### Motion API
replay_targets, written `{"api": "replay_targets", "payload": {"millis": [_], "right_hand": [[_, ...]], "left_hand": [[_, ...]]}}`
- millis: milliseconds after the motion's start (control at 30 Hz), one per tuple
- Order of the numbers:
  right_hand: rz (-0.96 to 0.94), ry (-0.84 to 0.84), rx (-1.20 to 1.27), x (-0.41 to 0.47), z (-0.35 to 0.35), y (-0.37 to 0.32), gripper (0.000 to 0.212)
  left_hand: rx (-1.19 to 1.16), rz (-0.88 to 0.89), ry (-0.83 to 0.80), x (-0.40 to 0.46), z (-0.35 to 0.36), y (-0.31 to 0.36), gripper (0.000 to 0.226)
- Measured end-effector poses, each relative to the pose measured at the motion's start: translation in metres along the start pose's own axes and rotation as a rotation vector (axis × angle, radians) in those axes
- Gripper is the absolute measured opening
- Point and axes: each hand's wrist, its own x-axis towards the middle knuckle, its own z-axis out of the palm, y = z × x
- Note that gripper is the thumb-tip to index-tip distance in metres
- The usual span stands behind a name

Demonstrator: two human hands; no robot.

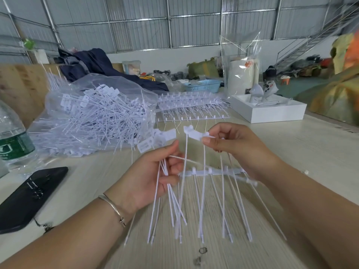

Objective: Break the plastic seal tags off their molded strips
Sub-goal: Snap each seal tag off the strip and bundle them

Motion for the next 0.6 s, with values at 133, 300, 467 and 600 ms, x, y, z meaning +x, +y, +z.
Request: {"api": "replay_targets", "payload": {"millis": [133,300,467,600], "right_hand": [[-0.024,0.09,0.043,0.003,-0.008,-0.002,0.006],[0.004,0.133,-0.008,0.004,-0.013,0.0,0.018],[0.025,-0.009,-0.151,0.001,-0.008,0.002,0.018],[0.003,-0.055,-0.17,-0.001,-0.002,0.004,0.009]], "left_hand": [[-0.049,0.04,0.168,0.0,0.0,0.005,0.021],[-0.088,0.13,0.314,0.004,-0.006,0.005,0.018],[0.037,0.086,0.256,0.004,-0.006,0.005,0.021],[0.093,-0.036,0.217,0.003,0.0,0.0,0.026]]}}
